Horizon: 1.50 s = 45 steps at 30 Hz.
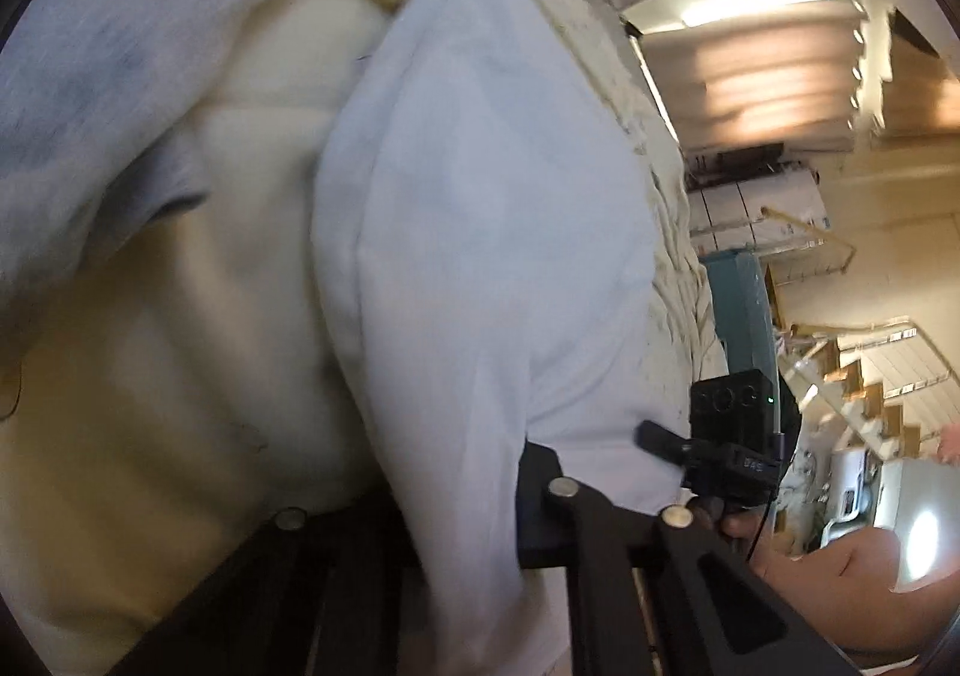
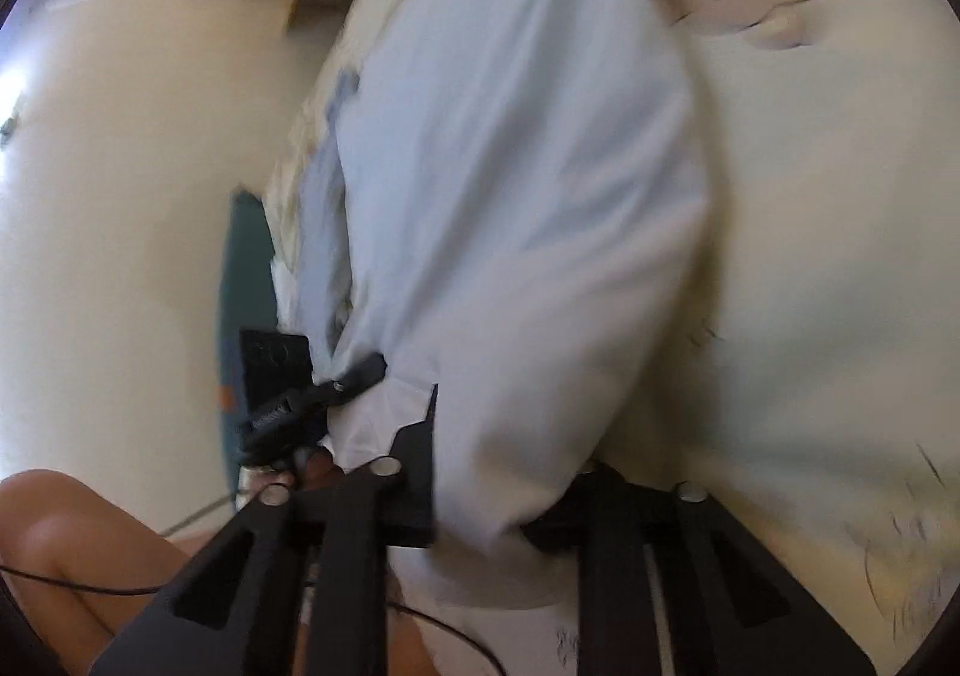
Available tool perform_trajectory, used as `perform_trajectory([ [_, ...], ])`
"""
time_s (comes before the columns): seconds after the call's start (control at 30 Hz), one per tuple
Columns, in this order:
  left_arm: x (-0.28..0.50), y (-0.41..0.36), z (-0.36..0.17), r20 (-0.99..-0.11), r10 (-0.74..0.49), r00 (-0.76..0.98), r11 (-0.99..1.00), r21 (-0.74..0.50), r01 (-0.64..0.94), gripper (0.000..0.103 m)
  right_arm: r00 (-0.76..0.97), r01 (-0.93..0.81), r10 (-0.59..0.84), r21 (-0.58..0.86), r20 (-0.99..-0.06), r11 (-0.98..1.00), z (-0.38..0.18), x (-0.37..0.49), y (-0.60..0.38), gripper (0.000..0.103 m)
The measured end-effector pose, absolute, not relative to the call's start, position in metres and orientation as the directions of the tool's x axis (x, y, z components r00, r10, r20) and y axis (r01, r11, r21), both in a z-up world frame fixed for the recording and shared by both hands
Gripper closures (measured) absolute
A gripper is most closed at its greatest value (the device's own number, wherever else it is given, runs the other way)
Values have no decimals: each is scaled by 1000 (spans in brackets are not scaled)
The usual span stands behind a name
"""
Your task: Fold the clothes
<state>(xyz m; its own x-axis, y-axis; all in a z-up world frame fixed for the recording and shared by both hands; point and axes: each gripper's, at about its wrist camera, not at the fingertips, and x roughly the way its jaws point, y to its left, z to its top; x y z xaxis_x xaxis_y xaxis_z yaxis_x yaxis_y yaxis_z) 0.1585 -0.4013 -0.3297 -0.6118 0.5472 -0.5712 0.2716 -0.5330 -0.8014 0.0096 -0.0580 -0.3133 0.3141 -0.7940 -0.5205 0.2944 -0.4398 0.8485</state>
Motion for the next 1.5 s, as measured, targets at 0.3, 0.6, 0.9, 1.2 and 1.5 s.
perform_trajectory([
  [0.3,121,-431,-216,-418,519,-746,-548,-832,85,95,80,460,-897,815,-435,-354,-176,-34,-73,86],
  [0.6,50,-492,-77,-380,444,-812,-599,-799,47,95,-45,529,-936,787,-349,-318,-47,-79,-149,86],
  [0.9,16,-562,19,-537,308,-786,-778,-618,117,95,15,611,-940,747,-342,-262,26,-101,-242,86],
  [1.2,32,-686,39,-616,123,-778,-825,-499,265,95,151,622,-940,769,-306,-150,18,-90,-394,85],
  [1.5,167,-723,-50,-739,39,-673,-814,-414,407,94,433,529,-819,842,-377,-109,-94,7,-459,86],
])
